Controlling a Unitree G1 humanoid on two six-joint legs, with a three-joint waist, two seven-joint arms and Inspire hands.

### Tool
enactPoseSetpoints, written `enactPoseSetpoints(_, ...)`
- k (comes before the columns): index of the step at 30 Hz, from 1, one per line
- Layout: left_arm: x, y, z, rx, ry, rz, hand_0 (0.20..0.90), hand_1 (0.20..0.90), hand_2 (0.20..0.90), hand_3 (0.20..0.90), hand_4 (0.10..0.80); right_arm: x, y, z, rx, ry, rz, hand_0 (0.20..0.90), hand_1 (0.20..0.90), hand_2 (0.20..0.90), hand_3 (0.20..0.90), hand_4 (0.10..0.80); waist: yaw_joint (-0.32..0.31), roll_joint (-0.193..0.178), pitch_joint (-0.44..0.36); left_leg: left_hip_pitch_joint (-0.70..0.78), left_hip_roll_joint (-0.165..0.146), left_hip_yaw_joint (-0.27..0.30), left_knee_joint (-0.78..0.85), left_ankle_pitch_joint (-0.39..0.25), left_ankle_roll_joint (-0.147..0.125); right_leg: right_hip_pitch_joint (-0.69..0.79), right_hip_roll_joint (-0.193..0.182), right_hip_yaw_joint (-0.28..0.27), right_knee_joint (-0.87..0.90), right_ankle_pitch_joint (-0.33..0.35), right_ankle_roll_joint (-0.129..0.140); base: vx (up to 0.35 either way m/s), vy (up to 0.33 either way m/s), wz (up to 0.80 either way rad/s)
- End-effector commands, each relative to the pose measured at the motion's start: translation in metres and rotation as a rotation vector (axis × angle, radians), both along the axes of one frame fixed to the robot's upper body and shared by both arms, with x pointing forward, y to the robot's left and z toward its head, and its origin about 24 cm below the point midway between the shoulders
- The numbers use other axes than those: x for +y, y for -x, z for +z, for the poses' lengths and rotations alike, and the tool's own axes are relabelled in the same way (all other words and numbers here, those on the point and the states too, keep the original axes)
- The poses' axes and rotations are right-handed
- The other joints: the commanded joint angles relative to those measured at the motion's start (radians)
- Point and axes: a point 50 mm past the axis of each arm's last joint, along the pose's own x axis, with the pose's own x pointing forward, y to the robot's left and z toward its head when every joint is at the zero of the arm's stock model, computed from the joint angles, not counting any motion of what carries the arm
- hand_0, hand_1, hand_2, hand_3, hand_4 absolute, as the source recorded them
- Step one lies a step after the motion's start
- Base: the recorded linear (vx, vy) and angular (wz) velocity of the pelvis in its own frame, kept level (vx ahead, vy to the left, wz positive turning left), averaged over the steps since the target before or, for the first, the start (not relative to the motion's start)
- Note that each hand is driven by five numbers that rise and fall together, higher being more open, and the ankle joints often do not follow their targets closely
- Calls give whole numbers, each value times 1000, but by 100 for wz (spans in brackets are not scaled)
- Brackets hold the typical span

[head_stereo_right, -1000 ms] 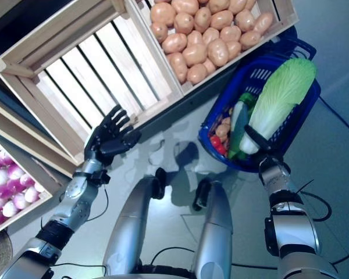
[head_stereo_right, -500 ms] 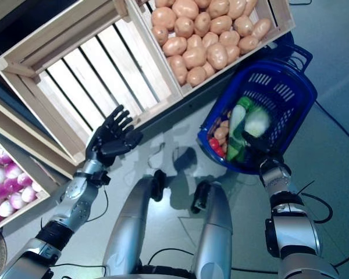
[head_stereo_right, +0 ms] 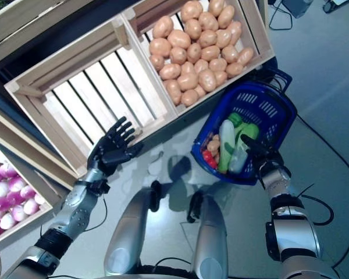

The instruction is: Put vegetables into the basket

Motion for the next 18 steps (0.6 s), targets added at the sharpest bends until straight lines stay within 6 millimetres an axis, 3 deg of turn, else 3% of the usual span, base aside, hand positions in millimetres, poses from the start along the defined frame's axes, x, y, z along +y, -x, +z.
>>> enactPoseSetpoints(1, -4, -1, 27, -164, 31, -49, 900, 900, 900, 900, 800, -11, 6, 5, -63, 22, -4, 900, 900, 900, 900, 800, 8, -57, -93, 170, -22, 47, -104, -49, 50, 184, 30, -26, -202, 97, -72, 81, 60, -3)
enactPoseSetpoints(8, -9, 1, 7, -72, -32, -87, 900, 900, 900, 900, 800, 15, 19, -36, 8, -64, 46, 900, 900, 900, 900, 800, 8, -88, -176, 331, -23, 65, -327, 19, 45, 346, 54, -16, -451, 180, -30, 64, 52, -8)
enactPoseSetpoints(11, -13, 5, -11, -4, -47, -87, 900, 900, 900, 900, 800, 39, 36, -69, 87, -98, 97, 900, 900, 900, 900, 800, 0, -98, -240, 426, -31, 72, -447, 46, 48, 436, 67, 0, -571, 216, -11, 108, 85, -8)
enactPoseSetpoints(14, -14, 11, -24, 40, -59, -84, 900, 900, 900, 900, 800, 52, 50, -88, 127, -110, 119, 900, 900, 900, 900, 800, -4, -101, -275, 485, -35, 75, -517, 62, 47, 488, 76, 11, -631, 231, -3, 106, 63, -4)
enactPoseSetpoints(18, -15, 29, -57, 176, -105, -90, 900, 900, 900, 900, 800, 76, 80, -121, 214, -133, 187, 900, 900, 900, 900, 800, -11, -102, -345, 572, -37, 95, -628, 91, 47, 560, 85, 23, -728, 263, 8, 93, 61, -2)
